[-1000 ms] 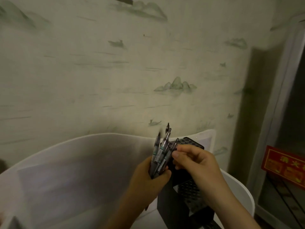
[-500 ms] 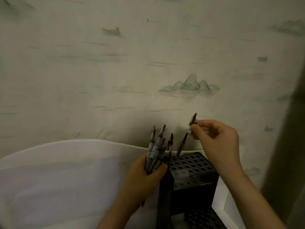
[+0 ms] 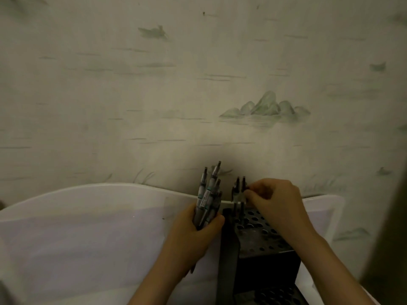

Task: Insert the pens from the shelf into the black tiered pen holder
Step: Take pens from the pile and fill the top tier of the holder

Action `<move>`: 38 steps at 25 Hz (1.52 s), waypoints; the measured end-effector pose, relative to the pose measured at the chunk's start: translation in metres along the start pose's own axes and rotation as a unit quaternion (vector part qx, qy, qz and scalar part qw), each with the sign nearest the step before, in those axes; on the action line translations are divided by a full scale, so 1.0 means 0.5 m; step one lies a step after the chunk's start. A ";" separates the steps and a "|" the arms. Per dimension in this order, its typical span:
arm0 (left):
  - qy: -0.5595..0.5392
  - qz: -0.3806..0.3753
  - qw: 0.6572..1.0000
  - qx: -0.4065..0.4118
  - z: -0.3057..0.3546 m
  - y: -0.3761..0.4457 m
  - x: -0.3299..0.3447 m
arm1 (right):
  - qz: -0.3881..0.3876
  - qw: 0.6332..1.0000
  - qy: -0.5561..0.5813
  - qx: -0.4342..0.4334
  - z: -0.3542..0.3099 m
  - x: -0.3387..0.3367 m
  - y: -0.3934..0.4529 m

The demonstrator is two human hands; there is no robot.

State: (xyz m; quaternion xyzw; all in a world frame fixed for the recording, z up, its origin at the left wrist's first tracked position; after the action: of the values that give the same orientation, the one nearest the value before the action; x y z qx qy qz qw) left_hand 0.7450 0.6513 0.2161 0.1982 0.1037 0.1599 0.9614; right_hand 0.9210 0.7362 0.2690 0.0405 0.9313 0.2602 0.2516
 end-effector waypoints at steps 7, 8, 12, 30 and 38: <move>-0.015 -0.033 0.999 -0.010 0.002 -0.005 0.013 | 0.004 0.999 0.023 0.026 0.009 -0.018 -0.018; -0.016 -0.039 0.999 -0.010 0.002 -0.007 0.016 | 0.030 0.999 0.032 0.010 0.000 -0.030 -0.026; -0.024 -0.069 0.997 0.007 0.013 -0.012 0.030 | -0.014 0.996 0.085 -0.028 -0.041 -0.046 -0.070; -0.051 -0.107 0.993 0.006 0.023 -0.027 0.047 | -0.004 0.910 0.400 0.111 -0.025 -0.117 -0.030; -0.034 -0.088 0.995 0.013 0.009 -0.015 0.046 | 0.097 0.982 0.159 -0.019 -0.013 -0.104 0.015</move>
State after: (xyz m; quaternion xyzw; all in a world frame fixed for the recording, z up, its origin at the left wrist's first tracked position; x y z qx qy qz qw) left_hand 0.7697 0.6513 0.2142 0.2062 0.0899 0.0662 0.9721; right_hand 0.9624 0.7287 0.3008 0.0841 0.9459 0.3043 0.0743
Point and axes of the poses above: each hand's wrist, its own y-axis towards the middle knuckle, its own x-axis out of the palm, z = x × y, the point moved 5 cm from there along y, towards the middle knuckle, and after that the axes turned 9 degrees about x, right-handed, at the moved point
